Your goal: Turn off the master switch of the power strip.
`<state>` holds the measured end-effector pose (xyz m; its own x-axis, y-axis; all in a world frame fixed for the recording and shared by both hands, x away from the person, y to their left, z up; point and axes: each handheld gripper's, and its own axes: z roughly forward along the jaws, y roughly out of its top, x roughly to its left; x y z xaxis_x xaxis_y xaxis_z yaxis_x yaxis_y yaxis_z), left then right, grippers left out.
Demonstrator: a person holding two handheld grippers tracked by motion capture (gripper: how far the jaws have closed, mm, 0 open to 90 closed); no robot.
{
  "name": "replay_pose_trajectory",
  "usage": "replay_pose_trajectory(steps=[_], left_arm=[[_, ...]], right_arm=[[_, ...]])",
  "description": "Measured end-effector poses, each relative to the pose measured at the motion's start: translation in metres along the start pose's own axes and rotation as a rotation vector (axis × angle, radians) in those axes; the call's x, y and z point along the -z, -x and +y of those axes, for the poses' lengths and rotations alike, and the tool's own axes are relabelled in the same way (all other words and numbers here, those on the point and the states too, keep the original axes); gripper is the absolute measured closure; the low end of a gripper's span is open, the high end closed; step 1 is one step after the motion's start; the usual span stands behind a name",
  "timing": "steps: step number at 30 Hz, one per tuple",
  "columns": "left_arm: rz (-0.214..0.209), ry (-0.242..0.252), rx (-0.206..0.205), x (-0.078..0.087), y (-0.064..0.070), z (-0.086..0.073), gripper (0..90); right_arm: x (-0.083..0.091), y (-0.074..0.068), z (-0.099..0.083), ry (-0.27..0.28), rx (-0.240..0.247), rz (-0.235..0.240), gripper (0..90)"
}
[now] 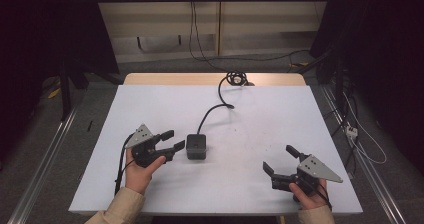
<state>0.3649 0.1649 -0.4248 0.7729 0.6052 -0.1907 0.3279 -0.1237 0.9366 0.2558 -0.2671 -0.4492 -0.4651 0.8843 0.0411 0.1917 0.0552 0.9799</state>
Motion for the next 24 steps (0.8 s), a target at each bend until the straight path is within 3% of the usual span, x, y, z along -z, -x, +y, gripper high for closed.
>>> replay_pose_trajectory(steps=[24], left_arm=[[-0.025,-0.024,0.009,-0.010,0.000,0.005,55.3]], right_arm=[[0.000,0.001,0.000,0.001,0.004,-0.002,2.4]])
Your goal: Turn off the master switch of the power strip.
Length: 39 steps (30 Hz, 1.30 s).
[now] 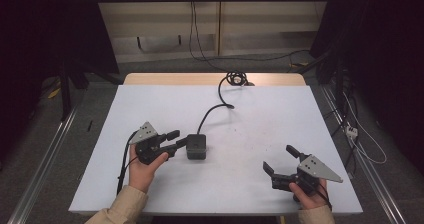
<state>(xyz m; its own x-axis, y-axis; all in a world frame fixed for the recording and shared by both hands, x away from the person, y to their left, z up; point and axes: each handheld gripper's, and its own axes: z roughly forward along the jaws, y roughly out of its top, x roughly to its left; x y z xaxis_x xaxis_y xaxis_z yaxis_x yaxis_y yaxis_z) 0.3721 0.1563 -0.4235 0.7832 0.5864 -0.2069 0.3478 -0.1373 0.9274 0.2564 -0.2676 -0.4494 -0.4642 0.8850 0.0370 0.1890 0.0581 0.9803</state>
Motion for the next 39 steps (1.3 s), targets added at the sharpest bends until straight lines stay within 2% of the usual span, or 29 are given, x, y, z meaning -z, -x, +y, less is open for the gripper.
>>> replay_pose_trajectory(steps=[13,39], left_arm=[[-0.020,-0.015,-0.006,-0.008,0.002,0.003,63.0],[-0.047,-0.034,-0.027,-0.017,0.005,0.007,67.7]], right_arm=[[0.000,0.001,0.000,-0.003,-0.009,-0.004,2.4],[0.000,0.001,0.000,-0.001,-0.006,-0.003,2.4]])
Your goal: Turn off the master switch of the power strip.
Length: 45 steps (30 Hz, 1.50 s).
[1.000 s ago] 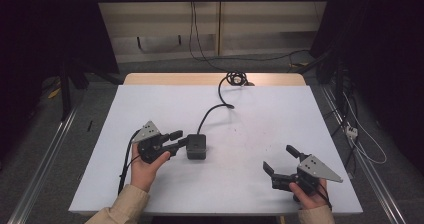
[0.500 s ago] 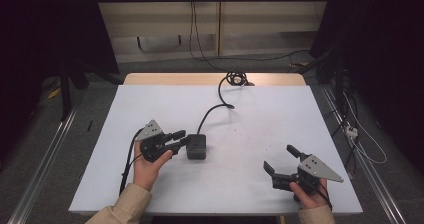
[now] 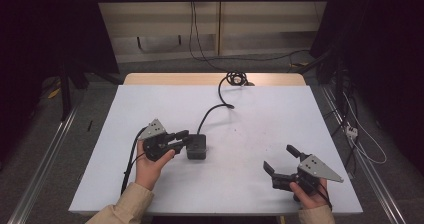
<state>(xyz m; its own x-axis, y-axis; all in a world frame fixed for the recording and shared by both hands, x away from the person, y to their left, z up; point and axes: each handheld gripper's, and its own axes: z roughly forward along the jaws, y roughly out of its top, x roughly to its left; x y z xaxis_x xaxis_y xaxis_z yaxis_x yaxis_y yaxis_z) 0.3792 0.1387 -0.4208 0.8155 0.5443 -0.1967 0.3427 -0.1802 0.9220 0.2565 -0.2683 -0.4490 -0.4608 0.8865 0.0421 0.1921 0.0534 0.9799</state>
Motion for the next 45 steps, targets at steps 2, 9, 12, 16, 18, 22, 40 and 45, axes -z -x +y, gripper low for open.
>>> replay_pose_trajectory(steps=[2,9,12,16,18,22,40,45], left_arm=[[0.001,0.000,-0.003,-0.0005,0.0003,0.0005,67.7],[-0.001,-0.004,-0.003,-0.0025,0.0004,0.0012,68.3],[0.000,-0.003,-0.005,-0.0026,0.0007,0.0018,68.5],[-0.002,-0.009,-0.009,-0.0033,0.0008,0.0019,68.9],[-0.005,-0.009,-0.009,-0.0038,0.0010,0.0019,69.7],[-0.011,-0.014,-0.013,-0.0049,0.0020,0.0023,71.5],[-0.031,-0.033,-0.009,-0.0078,0.0016,0.0025,85.4],[-0.042,-0.040,-0.009,-0.0080,0.0016,0.0022,89.8]], right_arm=[[-0.0001,0.0000,0.0000,0.000,0.002,0.000,2.5],[0.0002,0.0001,0.0001,0.001,-0.001,0.000,2.5],[0.0001,0.0000,0.0001,0.001,0.000,0.000,2.5],[-0.0002,-0.0003,0.0001,0.001,0.001,0.001,2.5],[-0.0001,-0.0005,0.0002,0.003,0.001,0.002,2.5],[-0.0001,-0.0004,0.0002,0.002,0.001,0.002,2.5],[0.0001,-0.0002,0.0005,0.007,0.005,0.002,2.7],[0.0000,-0.0003,0.0005,0.007,0.006,0.003,2.7]])
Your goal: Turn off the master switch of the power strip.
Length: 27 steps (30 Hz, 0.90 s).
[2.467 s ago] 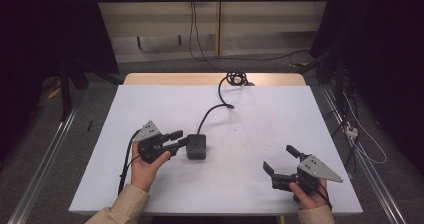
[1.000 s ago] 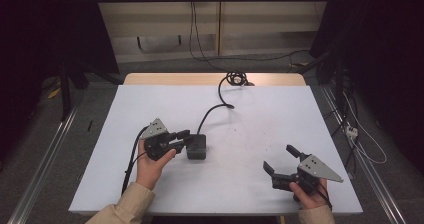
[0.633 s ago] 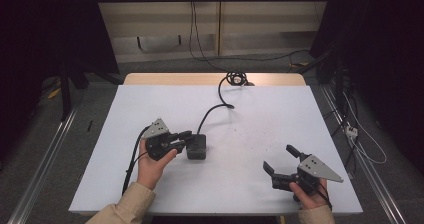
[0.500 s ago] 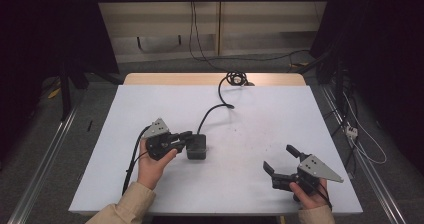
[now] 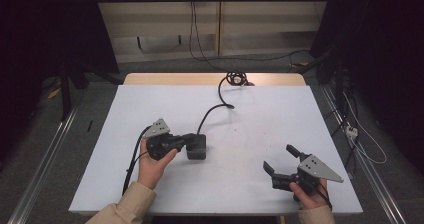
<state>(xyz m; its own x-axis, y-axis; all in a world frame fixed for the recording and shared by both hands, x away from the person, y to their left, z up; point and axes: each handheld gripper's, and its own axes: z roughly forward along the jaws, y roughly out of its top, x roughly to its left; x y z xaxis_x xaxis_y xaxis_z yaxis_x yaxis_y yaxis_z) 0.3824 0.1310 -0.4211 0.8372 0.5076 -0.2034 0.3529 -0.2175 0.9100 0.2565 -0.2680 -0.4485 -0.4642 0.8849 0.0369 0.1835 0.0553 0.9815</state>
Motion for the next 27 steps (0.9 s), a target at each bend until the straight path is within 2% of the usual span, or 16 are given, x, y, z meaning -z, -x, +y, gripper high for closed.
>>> replay_pose_trajectory(steps=[5,27], left_arm=[[-0.001,-0.016,0.000,-0.0005,-0.0002,-0.0007,90.0],[-0.017,-0.031,0.013,-0.0036,0.0007,-0.0020,90.0]], right_arm=[[0.0000,-0.0002,0.0001,0.000,0.001,0.001,2.7],[0.0000,0.0001,0.0000,-0.001,0.001,0.001,2.7]])
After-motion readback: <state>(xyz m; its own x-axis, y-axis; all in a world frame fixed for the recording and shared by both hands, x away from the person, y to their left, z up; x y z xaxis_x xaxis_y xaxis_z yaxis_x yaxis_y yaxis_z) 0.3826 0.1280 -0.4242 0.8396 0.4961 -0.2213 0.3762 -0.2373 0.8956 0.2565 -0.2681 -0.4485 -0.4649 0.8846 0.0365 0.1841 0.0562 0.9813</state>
